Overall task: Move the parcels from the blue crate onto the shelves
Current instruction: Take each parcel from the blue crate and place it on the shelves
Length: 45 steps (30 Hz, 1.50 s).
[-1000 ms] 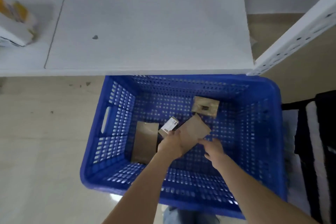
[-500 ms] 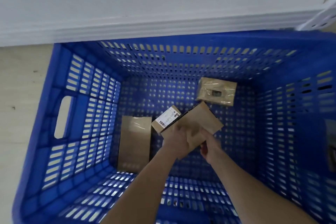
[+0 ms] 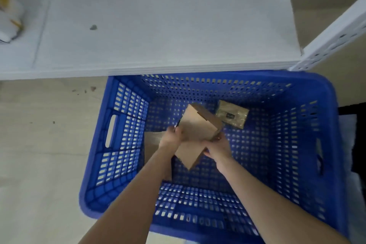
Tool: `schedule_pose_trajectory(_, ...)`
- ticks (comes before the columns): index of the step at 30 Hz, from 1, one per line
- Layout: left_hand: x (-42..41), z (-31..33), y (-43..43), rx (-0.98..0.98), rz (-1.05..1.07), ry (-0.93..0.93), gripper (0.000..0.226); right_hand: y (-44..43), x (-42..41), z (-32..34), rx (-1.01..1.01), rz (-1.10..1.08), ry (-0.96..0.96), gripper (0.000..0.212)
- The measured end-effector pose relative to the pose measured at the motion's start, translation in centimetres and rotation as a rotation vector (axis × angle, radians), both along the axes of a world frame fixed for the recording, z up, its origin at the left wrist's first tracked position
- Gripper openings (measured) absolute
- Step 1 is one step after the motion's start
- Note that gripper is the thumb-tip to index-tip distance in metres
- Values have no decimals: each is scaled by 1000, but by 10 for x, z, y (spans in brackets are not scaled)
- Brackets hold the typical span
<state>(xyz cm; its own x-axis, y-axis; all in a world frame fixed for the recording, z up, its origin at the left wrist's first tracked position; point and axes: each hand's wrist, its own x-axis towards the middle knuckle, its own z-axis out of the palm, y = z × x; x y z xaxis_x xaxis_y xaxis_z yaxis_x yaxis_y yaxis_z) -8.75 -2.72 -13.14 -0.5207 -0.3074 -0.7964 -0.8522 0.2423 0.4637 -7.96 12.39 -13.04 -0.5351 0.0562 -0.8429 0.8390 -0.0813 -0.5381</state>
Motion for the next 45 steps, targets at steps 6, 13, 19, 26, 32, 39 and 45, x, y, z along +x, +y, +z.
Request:
schedule_pose_trajectory(6,-25,177,-19,312,497,-7,65,-11,-9,166,236,335,398,38)
schedule_pose_trajectory(13,-12,365,-38,493,420,-16,23,5,-3,332,397,595,770,46)
schedule_pose_trajectory(19,0,496,-36,444,313,159,33,6,-22,452,134,182,443,43)
schedule_pose_trajectory(26,14,617,-38,427,53,291,56,11,-47,574,-175,129,350,83)
schedule_pose_trajectory(32,5,693,-46,-129,-452,233,73,23,-56,653,53,425,572,87)
schedule_pose_trajectory(39,8,735,-33,-697,-659,423,54,8,-35,692,9,490,538,41)
schedule_pose_trajectory(45,36,728,-33,-380,200,524,94,8,-22,698,-416,5,303,22)
